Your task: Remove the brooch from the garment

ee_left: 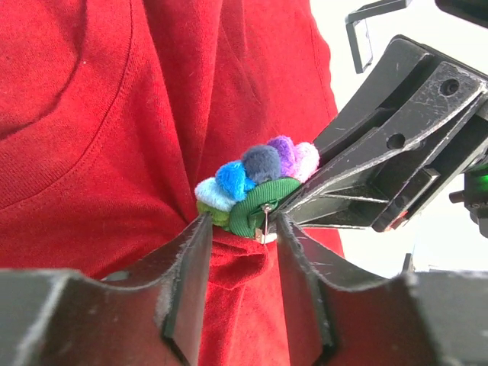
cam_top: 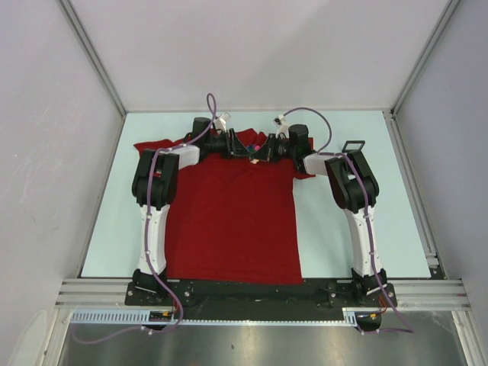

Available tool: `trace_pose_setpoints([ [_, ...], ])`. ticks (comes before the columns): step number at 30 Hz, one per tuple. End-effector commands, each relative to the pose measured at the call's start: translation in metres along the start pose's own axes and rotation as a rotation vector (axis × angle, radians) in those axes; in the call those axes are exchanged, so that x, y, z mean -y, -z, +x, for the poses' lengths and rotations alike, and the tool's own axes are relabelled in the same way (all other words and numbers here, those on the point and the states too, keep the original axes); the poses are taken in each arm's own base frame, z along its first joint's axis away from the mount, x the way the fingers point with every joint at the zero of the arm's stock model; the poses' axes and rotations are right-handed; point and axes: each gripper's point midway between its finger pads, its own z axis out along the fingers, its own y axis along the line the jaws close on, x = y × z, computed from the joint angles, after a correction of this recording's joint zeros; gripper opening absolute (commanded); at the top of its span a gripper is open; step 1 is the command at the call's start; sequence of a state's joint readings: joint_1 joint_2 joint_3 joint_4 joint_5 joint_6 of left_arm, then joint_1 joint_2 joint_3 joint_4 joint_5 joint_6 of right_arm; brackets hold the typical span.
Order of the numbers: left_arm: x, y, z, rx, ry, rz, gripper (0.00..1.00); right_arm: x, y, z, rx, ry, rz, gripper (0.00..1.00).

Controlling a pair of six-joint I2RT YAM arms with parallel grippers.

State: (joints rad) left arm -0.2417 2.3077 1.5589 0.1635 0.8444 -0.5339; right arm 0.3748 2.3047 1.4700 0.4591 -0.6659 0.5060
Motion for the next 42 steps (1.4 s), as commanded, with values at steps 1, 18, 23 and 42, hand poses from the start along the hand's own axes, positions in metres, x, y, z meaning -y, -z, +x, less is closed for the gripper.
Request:
trace_pose_setpoints([
  [1, 0.025, 0.009, -0.015, 0.021, -0.058, 0.044, 0.41, -0.007, -0.003, -0.009, 0.031, 0.019, -0.048, 0.0],
  [18, 0.004, -0.003, -0.015, 0.013, -0.039, -0.084, 0.29, -0.03, -0.01, -0.005, 0.024, 0.103, -0.096, 0.0],
  [23, -0.003, -0.007, -0.017, 0.022, -0.037, -0.134, 0.24, -0.039, -0.011, -0.005, 0.029, 0.125, -0.119, 0.0],
  [42, 0.026, 0.033, -0.036, 0.144, -0.087, -0.046, 0.46, -0.002, -0.002, -0.01, 0.036, 0.197, 0.18, 0.0],
])
